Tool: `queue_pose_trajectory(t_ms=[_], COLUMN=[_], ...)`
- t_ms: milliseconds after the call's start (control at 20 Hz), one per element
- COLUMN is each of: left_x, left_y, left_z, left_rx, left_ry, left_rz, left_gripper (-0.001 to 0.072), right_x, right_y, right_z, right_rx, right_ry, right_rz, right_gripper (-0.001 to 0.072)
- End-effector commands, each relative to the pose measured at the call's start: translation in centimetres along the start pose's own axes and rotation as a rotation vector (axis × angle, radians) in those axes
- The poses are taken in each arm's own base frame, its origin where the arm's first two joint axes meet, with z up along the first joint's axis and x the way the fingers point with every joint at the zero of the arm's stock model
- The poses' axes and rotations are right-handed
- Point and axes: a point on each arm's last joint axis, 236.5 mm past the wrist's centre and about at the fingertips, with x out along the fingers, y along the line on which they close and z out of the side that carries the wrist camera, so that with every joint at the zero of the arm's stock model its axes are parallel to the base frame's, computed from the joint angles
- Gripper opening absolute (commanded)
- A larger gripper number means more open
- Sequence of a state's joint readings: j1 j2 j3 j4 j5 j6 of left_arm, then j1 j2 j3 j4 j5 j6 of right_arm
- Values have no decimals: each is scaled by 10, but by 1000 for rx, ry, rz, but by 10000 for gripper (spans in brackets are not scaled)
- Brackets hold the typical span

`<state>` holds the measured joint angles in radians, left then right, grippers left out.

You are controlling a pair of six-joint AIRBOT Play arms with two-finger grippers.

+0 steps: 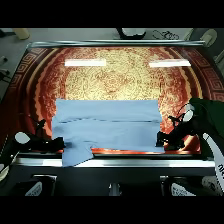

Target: Fold the shirts.

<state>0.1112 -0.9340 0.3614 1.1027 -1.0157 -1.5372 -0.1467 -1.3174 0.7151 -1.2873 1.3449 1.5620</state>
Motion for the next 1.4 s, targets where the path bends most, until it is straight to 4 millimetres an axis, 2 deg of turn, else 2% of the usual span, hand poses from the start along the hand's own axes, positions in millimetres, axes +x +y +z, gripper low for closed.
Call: queue_pose_trajectory(t_ms=[0,50,150,250,300,400,450,500,550,650,800,900,1000,1050,1150,1200,1250,1300,1350], left_x=[-5,-6,-9,-24,-41,-89,-114,-130,-136,-127,-89,-62,-39,-32,-36,-51,-70,-91,-113], left_y=[-9,-10,-12,-23,-33,-51,-54,-57,-62,-69,-67,-64,-63,-64,-68,-72,-79,-87,-100], left_z=[0,1,7,22,36,73,92,108,123,157,201,221,234,236,243,250,257,263,267], left_rx=[-6,-2,5,57,104,188,208,228,235,229,197,178,148,137,135,159,188,203,221], left_ry=[-10,-17,-37,-75,-114,-237,-296,-338,-355,-354,-287,-233,-190,-171,-175,-201,-237,-281,-331], left_rz=[-32,-33,-36,-48,-53,-28,12,36,40,24,20,17,-2,-14,-28,-33,-40,-50,-70], left_gripper=[24,24,24,23,21,17,18,17,18,19,22,23,24,55,503,539,539,539,539], right_x=[13,13,12,2,-12,-63,-89,-109,-125,-134,-119,-100,-89,-88,-98,-112,-129,-139,-140], right_y=[4,5,7,15,22,41,48,54,59,65,78,87,92,92,95,91,81,65,52], right_z=[7,12,16,15,20,48,63,80,99,139,190,207,217,218,213,208,207,206,205], right_rx=[23,27,47,15,-16,-72,-85,-92,-85,-72,-49,-74,-63,-55,-98,-142,-149,-140,-105], right_ry=[-43,-63,-78,-78,-111,-269,-341,-407,-461,-516,-511,-483,-484,-486,-485,-498,-526,-543,-528], right_rz=[35,41,47,68,83,104,107,106,114,131,180,157,152,151,149,121,84,50,50], right_gripper=[484,396,21,23,23,22,22,22,22,23,24,25,28,84,520,571,653,673,673])
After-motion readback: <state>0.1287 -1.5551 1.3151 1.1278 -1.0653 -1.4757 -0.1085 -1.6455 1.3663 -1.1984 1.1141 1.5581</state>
